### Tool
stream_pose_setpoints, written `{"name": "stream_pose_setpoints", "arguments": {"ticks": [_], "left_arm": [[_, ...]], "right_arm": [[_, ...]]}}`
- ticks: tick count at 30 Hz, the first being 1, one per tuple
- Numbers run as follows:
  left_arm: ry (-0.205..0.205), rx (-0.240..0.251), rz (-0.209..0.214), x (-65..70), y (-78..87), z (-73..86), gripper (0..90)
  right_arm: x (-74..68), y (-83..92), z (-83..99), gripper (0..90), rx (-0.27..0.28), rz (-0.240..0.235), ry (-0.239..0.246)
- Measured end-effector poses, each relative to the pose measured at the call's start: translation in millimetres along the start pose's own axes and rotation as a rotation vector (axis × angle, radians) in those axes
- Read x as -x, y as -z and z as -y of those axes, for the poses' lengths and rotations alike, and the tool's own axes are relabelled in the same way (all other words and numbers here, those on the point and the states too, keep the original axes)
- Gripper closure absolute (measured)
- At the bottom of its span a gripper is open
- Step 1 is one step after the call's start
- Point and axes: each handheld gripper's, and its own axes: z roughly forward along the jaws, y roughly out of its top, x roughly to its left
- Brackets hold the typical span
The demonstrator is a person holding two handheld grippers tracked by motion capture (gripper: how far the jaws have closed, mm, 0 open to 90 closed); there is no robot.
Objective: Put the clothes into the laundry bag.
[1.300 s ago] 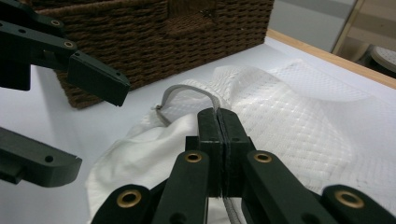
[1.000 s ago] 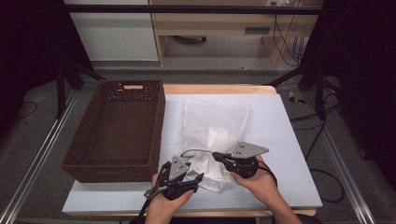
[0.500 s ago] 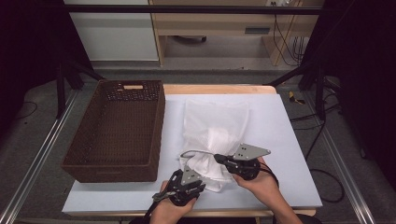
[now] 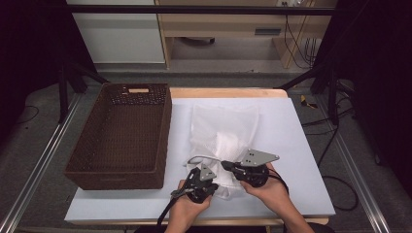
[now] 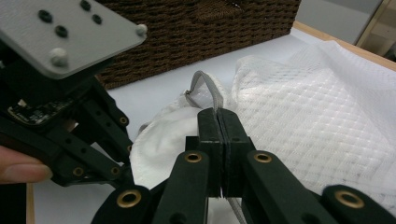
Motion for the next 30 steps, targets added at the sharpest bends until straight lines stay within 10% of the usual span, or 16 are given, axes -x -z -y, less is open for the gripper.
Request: {"name": "stream_pose_setpoints", "arguments": {"ticks": [30], "left_arm": [[0.065,0.079,-0.054,-20.7,-24.2,-31.6,90.0]], "right_arm": [[8.8,7.1,-1.8,89.7,0.021,0.039,-0.049]]}}
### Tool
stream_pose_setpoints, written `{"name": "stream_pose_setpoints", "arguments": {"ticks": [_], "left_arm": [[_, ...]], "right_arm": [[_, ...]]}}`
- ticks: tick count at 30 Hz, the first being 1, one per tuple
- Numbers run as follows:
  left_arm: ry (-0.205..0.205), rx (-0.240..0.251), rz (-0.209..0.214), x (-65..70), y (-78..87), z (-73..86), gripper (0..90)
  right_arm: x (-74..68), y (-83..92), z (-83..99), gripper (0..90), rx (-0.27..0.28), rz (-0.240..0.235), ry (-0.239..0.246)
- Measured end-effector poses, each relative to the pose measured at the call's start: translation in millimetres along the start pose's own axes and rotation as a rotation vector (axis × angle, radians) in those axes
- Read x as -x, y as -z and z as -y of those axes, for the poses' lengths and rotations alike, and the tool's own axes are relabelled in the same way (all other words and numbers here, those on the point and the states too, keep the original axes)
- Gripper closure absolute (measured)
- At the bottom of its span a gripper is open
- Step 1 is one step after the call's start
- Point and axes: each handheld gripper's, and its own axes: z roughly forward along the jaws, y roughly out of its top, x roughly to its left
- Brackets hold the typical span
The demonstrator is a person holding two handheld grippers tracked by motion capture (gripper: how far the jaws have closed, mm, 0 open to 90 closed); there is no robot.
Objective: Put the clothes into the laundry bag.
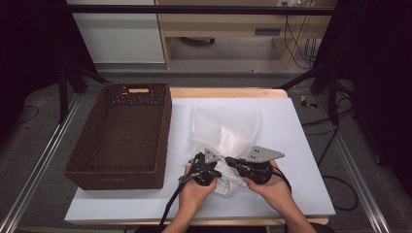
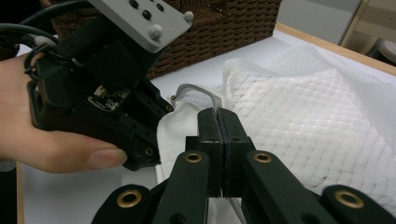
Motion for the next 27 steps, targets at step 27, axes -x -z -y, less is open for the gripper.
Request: {"name": "stream_pose_setpoints", "arguments": {"ticks": [27], "left_arm": [[0.061,0.133,-0.127,-12.4,-20.9,-16.5,90.0]], "right_arm": [[4.0,4.1,1.2,89.7,0.011,-0.001,-0.021]]}}
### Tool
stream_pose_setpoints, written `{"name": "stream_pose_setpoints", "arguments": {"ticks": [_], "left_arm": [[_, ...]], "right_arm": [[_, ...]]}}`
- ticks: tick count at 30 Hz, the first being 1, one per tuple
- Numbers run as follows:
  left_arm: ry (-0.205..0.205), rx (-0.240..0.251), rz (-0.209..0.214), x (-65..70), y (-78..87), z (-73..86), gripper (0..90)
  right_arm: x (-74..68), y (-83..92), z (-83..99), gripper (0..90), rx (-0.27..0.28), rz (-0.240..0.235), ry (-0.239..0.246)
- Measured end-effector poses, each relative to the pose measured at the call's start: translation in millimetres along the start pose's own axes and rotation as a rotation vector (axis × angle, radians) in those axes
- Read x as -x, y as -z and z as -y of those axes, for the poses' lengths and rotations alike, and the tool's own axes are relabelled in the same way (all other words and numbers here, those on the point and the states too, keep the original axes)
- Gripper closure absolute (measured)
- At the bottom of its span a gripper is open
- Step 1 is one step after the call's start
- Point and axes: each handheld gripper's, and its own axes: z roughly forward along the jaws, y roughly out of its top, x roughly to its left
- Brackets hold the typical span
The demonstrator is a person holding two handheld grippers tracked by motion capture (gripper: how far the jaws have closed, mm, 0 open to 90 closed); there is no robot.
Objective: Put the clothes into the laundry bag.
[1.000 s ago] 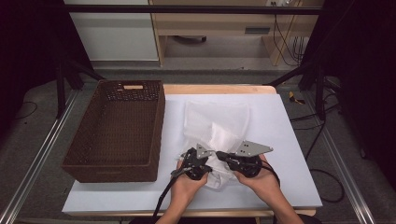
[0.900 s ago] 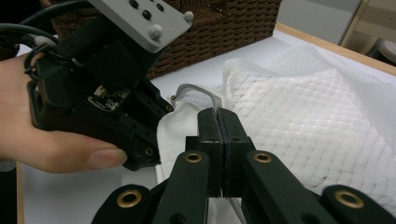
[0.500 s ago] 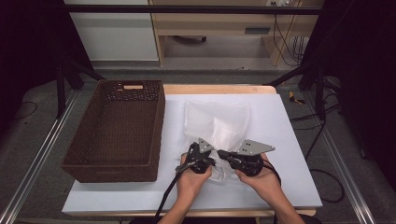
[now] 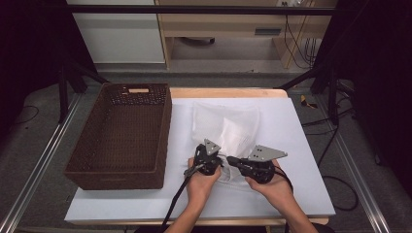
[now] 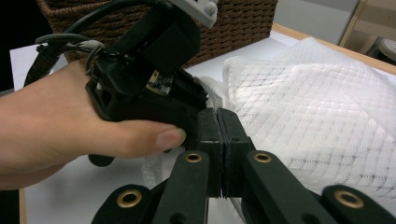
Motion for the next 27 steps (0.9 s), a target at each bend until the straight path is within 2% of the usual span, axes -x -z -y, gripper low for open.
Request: {"name": "stream_pose_setpoints", "arguments": {"ticks": [10,15,18,21,25,27], "left_arm": [[-0.018,-0.006,0.017,-2.2,-10.6,-4.0,90.0],[-0.028,-0.022,0.029,-1.1,-6.3,0.6,90.0],[-0.027,-0.035,0.055,-1.5,3.5,4.7,90.0],[-0.043,-0.048,0.081,0.4,19.4,9.7,90.0],[-0.070,-0.059,0.087,2.3,42.4,13.9,90.0],[-0.087,-0.080,0.082,2.7,53.5,15.8,90.0]], "right_arm": [[5.7,3.4,2.2,89.7,0.004,0.016,-0.011],[9.6,2.8,4.4,89.7,-0.001,0.022,-0.019],[10.4,1.7,5.1,89.7,-0.006,0.024,-0.022],[10.5,1.3,5.8,89.7,-0.010,0.025,-0.018],[10.2,0.0,6.4,89.7,-0.018,0.025,-0.016],[9.8,-0.8,6.3,89.7,-0.022,0.024,-0.014]]}}
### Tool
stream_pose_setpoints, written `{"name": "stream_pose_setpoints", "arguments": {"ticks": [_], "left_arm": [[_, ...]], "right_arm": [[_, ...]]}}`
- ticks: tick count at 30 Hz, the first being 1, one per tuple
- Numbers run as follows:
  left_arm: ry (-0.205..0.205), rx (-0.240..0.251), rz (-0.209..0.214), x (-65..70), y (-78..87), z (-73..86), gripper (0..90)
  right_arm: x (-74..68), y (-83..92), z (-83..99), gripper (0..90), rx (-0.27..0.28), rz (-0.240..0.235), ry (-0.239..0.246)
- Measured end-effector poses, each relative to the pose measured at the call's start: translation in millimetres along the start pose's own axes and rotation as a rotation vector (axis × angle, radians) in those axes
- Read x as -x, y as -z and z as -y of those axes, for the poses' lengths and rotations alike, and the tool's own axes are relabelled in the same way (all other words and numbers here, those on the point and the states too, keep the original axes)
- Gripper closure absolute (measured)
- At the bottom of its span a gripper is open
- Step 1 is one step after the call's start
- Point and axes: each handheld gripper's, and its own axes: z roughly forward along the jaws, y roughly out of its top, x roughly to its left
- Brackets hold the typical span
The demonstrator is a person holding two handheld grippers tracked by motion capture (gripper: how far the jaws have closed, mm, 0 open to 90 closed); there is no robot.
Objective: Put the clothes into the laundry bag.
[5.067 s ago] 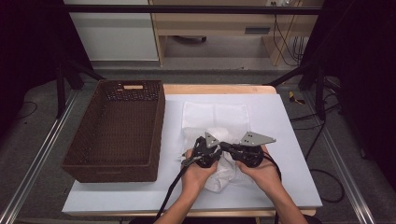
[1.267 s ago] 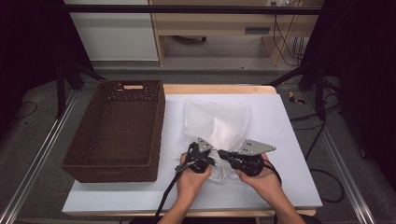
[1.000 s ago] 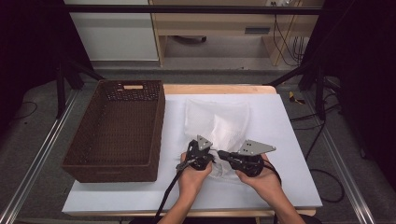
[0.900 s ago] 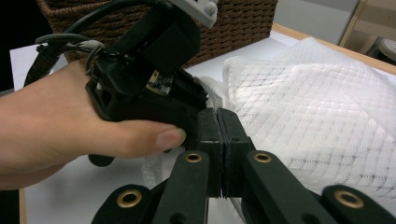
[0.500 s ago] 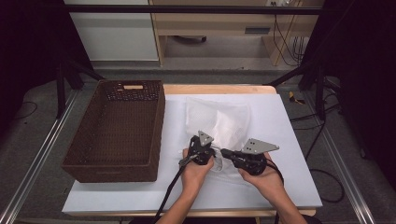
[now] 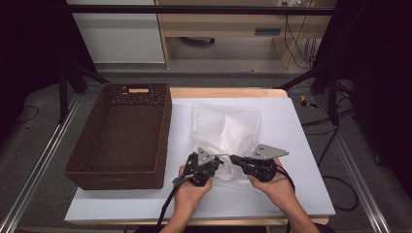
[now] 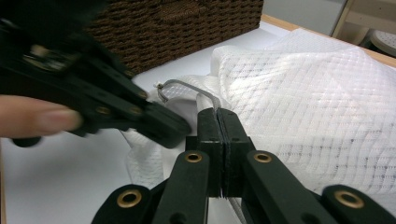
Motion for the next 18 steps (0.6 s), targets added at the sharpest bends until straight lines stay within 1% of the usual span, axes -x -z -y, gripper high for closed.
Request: {"name": "stream_pose_setpoints", "arguments": {"ticks": [4,5,6,8,10,11,15,18], "left_arm": [[-0.045,-0.063,-0.015,1.5,16.0,4.2,90.0],[-0.056,-0.089,-0.016,0.5,17.6,4.8,90.0],[-0.060,-0.101,-0.019,-0.4,18.2,5.2,90.0],[-0.072,-0.141,-0.022,-2.8,17.3,6.3,90.0],[-0.073,-0.166,-0.025,-5.2,15.1,8.4,90.0],[-0.065,-0.171,-0.022,-6.6,14.2,9.5,90.0],[-0.066,-0.195,-0.011,-7.3,8.4,10.2,90.0],[-0.071,-0.191,-0.014,-6.1,4.4,9.5,90.0]], "right_arm": [[-0.6,-1.3,-0.5,89.7,-0.003,-0.001,0.006],[-0.6,-1.5,-0.7,89.7,-0.003,-0.001,0.006],[-0.5,-1.5,-1.0,89.7,-0.003,-0.001,0.005],[-0.3,-1.6,-1.4,89.7,-0.003,-0.001,0.006],[-0.3,-1.4,-1.6,89.7,0.000,-0.002,0.006],[-0.4,-1.2,-1.7,89.7,0.000,-0.003,0.006],[-0.5,-0.9,-2.2,89.7,0.002,-0.006,0.006],[-0.8,-0.7,-3.1,89.7,0.005,-0.008,0.006]]}}
